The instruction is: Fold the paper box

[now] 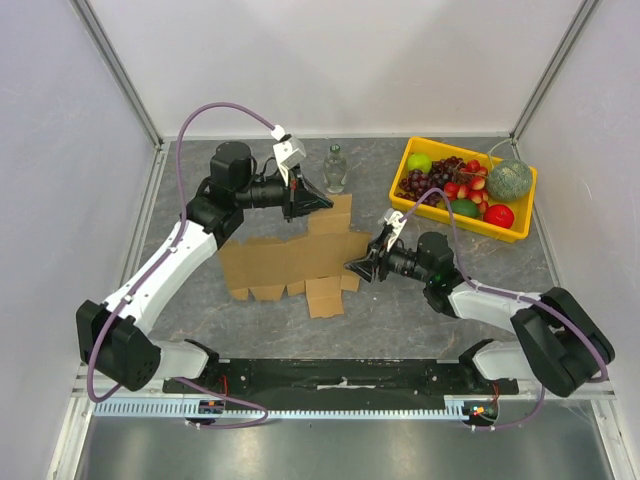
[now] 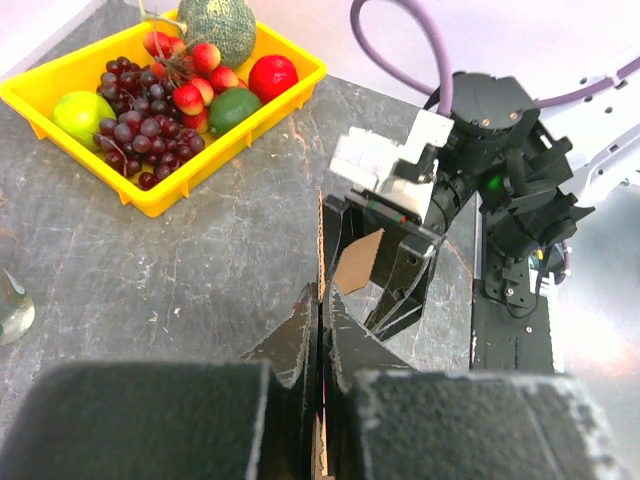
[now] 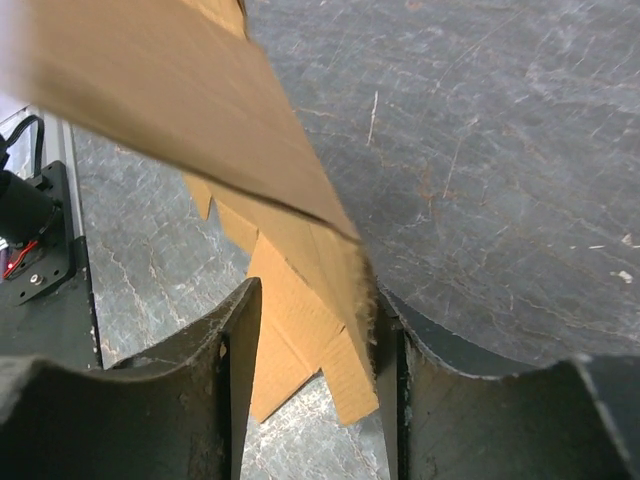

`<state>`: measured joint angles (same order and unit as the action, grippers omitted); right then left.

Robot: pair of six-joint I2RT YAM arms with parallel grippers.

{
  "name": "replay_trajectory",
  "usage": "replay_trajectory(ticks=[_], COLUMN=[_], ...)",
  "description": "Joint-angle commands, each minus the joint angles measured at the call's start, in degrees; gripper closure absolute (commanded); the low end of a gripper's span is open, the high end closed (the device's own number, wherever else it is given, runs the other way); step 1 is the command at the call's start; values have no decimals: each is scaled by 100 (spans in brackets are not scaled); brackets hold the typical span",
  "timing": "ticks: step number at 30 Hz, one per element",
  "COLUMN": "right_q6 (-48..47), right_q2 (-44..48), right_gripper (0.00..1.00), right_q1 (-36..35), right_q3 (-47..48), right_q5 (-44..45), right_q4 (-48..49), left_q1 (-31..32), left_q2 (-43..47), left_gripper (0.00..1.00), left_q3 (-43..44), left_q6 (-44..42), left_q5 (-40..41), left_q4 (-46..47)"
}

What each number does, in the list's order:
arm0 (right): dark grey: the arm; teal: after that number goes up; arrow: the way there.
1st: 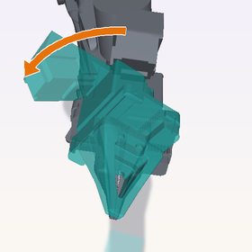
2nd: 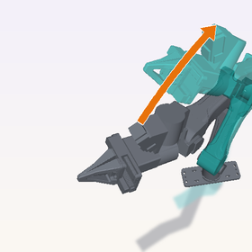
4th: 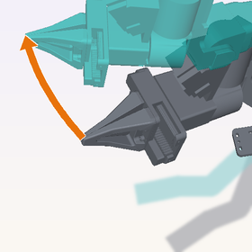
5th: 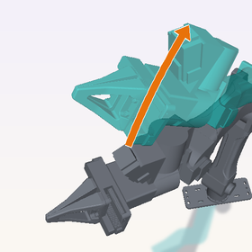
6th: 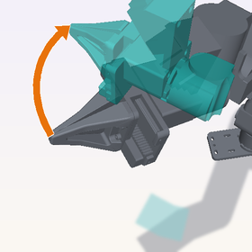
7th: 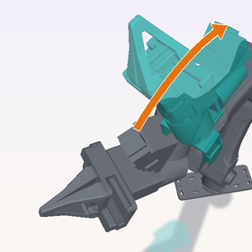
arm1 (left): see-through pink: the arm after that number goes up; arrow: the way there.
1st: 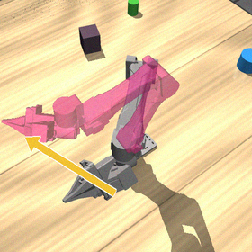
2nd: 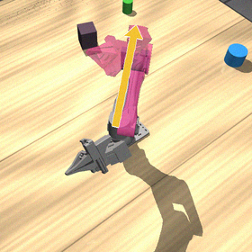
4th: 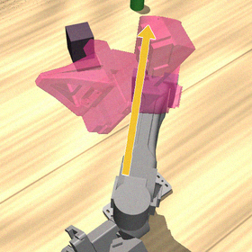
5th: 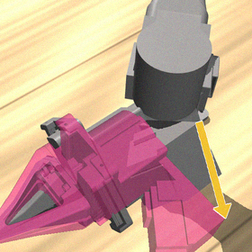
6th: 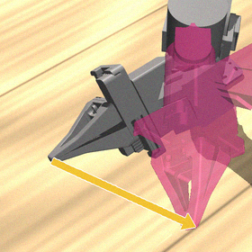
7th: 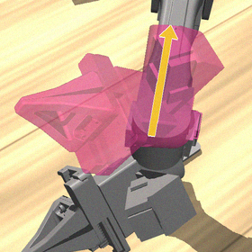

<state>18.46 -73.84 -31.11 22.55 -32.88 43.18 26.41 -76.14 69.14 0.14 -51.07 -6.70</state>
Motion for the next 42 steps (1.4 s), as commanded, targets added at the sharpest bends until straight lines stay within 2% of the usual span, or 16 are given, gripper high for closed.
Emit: replay_trajectory(ticks=[1, 7, 10, 14, 17, 19, 25, 31, 36, 42], right_q6=[131, 255, 290, 299, 203, 19, -649, -1502, -2214, -2575], right_q2=[-271, -306, -254, -183, -52, 124, 547, 29, -771, -1570], right_gripper=[49, 62, 71, 88, 95, 100, 100, 99, 99, 99], right_q1=[18, 18, 18, 18, 18, 18, 18, 18, 18, 9], right_q3=[198, 206, 250, 426, 627, 899, 2251, 4018, 4951, 5795], right_q5=[-403, -622, -754, -895, -747, -379, 1028, 1346, 1670, 2171], right_q4=[744, 903, 833, 535, -62, -816, -4197, -7187, -8762, -9915], left_q1=[-66, -171, -215, -260, -277, -286, -286, -251, -172, -128], left_q2=[82, 64, 99, 143, 187, 266, 556, 951, 1522, 2391], left_gripper=[98, 98, 98, 98, 98, 98, 92, 91, 90, 87], left_q3=[380, 442, 389, 293, 223, 161, -252, -1007, -1894, -2800], left_q6=[223, 267, 337, 408, 408, 381, 372, 872, 1374, 1734], left_q5=[27, 255, 369, 571, 843, 1098, 2257, 2971, 3366, 4016], left_q4=[81, 107, 204, 344, 336, 292, 213, 432, 1003, 1311])
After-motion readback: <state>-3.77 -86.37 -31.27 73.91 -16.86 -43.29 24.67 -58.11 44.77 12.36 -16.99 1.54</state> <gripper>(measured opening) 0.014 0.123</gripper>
